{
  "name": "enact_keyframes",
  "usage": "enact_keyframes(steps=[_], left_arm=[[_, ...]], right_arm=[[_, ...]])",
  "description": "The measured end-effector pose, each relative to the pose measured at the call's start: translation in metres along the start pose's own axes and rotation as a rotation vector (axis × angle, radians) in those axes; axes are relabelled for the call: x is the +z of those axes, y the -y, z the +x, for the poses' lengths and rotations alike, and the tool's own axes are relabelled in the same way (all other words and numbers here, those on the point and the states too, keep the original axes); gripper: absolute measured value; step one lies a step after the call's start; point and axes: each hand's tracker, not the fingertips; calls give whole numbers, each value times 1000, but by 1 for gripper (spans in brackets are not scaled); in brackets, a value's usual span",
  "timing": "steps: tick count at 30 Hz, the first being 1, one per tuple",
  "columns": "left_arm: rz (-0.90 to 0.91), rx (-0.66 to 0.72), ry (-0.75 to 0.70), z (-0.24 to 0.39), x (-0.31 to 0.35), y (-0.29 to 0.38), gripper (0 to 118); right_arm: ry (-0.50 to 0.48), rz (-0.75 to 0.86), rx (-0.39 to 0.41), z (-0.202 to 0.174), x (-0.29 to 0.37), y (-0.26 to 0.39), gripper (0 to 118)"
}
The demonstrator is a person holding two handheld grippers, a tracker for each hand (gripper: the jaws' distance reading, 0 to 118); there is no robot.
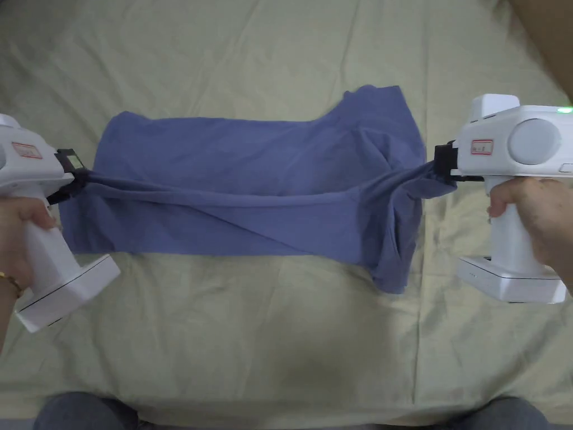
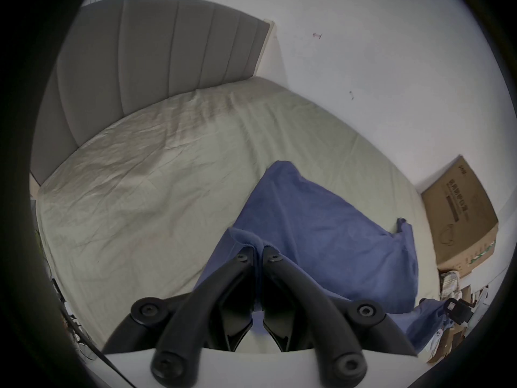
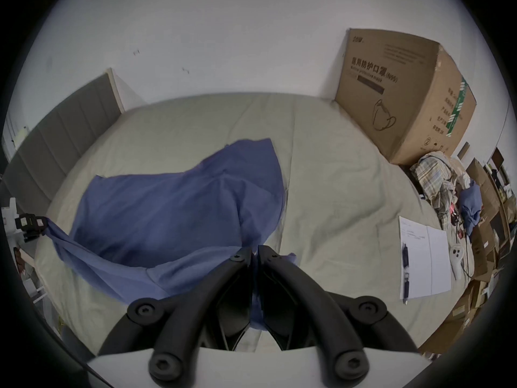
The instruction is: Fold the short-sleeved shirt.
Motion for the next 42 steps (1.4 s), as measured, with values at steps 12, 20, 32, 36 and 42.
enact_keyframes(steps=[12,20,32,36,42], left_arm=[[60,-108,-3,4,-22,8,116],[389,-404,-47,15,92,56,116],[601,-457,74,13,215,151,58],[594,-456,92,4,228,167,9],[573,-442,143,-5,237,178,0]], right_arm=[[-10,42,-94,14,-36,1,106],[-45,350,10,-3,87,51,106],[-42,645,-64,-30,213,164,95],[-42,674,-56,-33,236,180,35],[-36,649,-45,-34,247,195,0]])
